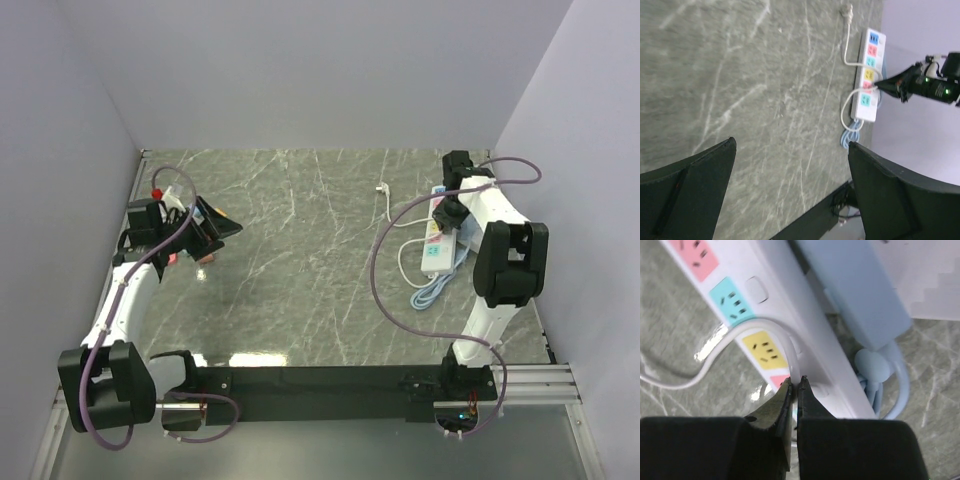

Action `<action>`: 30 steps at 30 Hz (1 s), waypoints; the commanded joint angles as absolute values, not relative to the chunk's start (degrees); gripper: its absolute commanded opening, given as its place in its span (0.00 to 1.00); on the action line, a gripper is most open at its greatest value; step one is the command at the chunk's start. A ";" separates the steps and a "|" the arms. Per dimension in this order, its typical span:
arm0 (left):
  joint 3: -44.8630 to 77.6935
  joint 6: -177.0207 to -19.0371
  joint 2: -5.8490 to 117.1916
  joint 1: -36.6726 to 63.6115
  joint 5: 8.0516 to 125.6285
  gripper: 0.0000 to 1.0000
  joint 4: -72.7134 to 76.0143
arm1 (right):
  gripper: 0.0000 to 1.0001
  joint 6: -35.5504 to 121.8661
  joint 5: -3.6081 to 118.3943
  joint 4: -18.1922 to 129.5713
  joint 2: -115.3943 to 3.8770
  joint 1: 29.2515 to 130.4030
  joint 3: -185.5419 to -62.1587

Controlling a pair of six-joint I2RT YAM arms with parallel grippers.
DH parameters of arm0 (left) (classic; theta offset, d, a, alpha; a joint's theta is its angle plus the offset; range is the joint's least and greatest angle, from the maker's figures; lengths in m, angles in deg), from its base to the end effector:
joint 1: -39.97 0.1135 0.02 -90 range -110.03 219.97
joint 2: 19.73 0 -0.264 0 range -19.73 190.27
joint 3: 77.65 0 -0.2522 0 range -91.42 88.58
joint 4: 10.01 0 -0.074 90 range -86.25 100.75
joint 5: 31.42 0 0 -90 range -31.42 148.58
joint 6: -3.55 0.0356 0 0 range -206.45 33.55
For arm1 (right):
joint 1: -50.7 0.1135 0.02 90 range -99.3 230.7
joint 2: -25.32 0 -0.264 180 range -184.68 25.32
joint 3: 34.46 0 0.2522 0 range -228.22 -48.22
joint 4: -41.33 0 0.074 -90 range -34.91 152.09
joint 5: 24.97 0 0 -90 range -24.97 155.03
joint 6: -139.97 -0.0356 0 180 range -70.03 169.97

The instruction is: Pull the plug off the socket

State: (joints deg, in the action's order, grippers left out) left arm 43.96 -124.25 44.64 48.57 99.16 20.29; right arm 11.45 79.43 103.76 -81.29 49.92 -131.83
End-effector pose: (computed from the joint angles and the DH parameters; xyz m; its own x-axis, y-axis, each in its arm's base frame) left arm 0.2389 0.0127 0.2655 -0.7105 -0.5782 -0.4010 -0.0386 0.6011 -0.7982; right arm 0.3784 -0.0140 0.2230 -0.6857 0.6126 -0.3931 0.6626 0.7489 0.0112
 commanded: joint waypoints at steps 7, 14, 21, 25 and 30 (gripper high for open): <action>43.94 -123.63 44.78 44.63 106.82 1.00 14.49 | 0.43 14.20 75.77 100.62 -70.68 46.22 -128.82; 42.45 -121.26 44.78 44.63 108.67 0.99 15.53 | 0.78 19.02 65.68 99.74 -60.21 47.10 -126.71; 38.93 -117.39 42.41 44.63 104.73 1.00 19.57 | 0.92 23.51 47.94 95.00 -44.41 48.06 -119.77; 38.22 -116.86 39.77 44.71 99.02 0.99 20.28 | 0.93 23.61 43.16 94.65 -35.17 48.68 -116.52; 37.34 -116.33 36.61 44.63 92.86 1.00 21.68 | 0.95 23.69 41.39 95.60 -21.03 48.68 -113.44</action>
